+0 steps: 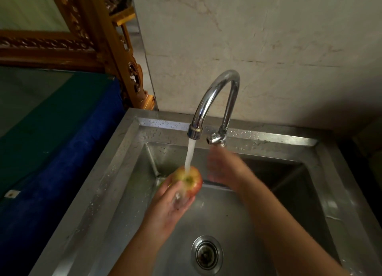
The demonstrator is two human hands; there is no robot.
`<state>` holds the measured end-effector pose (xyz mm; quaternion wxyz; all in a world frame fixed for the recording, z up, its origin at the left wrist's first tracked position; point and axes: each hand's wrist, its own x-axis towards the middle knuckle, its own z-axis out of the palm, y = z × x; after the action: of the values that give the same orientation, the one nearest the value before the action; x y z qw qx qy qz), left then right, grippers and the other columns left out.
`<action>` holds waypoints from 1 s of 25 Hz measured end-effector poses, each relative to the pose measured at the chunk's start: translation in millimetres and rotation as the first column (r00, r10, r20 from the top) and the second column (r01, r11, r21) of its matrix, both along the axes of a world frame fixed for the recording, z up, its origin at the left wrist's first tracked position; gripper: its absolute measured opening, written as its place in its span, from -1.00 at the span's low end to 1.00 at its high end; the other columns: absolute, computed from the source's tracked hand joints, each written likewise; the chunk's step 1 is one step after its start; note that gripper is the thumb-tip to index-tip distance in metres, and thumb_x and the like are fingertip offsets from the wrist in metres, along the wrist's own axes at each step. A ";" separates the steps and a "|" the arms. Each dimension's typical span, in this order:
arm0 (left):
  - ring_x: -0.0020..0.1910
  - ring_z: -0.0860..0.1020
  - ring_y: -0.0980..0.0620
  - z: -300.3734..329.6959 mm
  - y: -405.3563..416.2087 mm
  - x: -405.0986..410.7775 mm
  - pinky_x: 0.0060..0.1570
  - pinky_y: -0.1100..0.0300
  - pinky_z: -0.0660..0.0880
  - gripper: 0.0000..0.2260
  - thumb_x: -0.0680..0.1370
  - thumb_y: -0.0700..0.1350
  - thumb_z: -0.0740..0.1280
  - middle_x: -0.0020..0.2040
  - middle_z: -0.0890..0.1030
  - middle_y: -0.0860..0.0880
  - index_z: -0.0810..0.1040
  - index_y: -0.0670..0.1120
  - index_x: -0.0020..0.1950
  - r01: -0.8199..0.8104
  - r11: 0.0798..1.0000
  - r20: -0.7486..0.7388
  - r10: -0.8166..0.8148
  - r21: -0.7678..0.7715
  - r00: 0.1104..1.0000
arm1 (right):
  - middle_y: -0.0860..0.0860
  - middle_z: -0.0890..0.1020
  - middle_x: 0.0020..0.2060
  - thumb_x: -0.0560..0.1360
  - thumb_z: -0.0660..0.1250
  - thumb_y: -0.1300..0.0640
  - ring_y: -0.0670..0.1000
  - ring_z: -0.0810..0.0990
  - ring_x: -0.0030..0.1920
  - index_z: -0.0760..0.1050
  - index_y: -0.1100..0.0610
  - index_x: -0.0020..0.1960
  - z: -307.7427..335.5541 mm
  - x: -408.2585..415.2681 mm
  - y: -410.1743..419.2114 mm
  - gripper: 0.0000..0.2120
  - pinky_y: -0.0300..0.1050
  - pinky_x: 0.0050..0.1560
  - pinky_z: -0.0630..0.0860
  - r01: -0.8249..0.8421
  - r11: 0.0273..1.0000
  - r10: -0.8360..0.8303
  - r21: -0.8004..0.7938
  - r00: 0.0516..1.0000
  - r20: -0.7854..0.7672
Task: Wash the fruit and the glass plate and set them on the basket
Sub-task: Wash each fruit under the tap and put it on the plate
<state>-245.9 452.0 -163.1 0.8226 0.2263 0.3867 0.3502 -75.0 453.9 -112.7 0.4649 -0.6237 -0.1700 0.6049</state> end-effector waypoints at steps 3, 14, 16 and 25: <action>0.00 0.65 -0.04 9.0 1.4 0.7 -0.14 0.16 0.62 -0.59 0.36 -0.25 0.37 0.14 0.59 -0.13 0.49 -0.07 0.20 0.023 0.976 -0.118 0.002 0.217 0.993 | 0.03 0.61 -0.11 0.43 0.34 -0.06 -0.03 0.62 -0.21 0.51 0.00 0.07 -24.6 -32.4 -33.7 -0.75 -0.20 -0.31 0.59 -0.210 0.974 0.199 0.084 0.972 0.122; 0.16 0.58 -0.12 27.8 11.4 -2.9 0.03 0.07 0.60 -0.65 0.37 -0.02 0.34 0.25 0.53 -0.13 0.53 0.10 0.17 0.204 0.950 -0.180 -0.163 0.236 0.970 | 0.02 0.50 -0.66 0.55 -0.14 -0.22 -0.08 0.40 -0.68 0.46 0.21 -0.46 -29.8 -42.5 -38.1 -0.30 -0.32 -0.60 0.34 -0.221 0.974 0.219 0.054 0.975 0.046; 0.09 0.61 -0.14 25.7 9.6 -2.2 -0.10 0.07 0.63 -0.65 0.39 0.01 0.34 0.22 0.54 -0.20 0.53 0.01 0.17 0.143 0.981 -0.218 -0.112 0.130 0.969 | 0.02 0.56 -0.53 0.58 -0.06 -0.14 -0.07 0.48 -0.63 0.52 0.16 -0.31 -25.4 -41.9 -40.1 -0.44 -0.18 -0.44 0.50 -0.265 0.964 0.241 0.035 0.918 0.314; -0.01 0.62 -0.21 40.9 18.3 -2.5 -0.33 0.10 0.64 -0.53 0.40 0.00 0.37 0.15 0.53 -0.33 0.43 -0.19 0.23 0.020 0.956 -0.060 -0.039 -0.293 0.997 | 0.07 0.63 -0.19 0.48 0.30 0.27 -0.02 0.63 -0.20 0.54 0.27 0.09 -13.0 -30.9 -37.6 -0.80 -0.19 -0.16 0.62 -0.124 0.913 0.069 0.388 0.986 0.151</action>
<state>-248.4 470.3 -122.2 0.8391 0.1194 0.4573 0.2692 -105.9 416.2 -125.6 0.5383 -0.5469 -0.3504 0.5370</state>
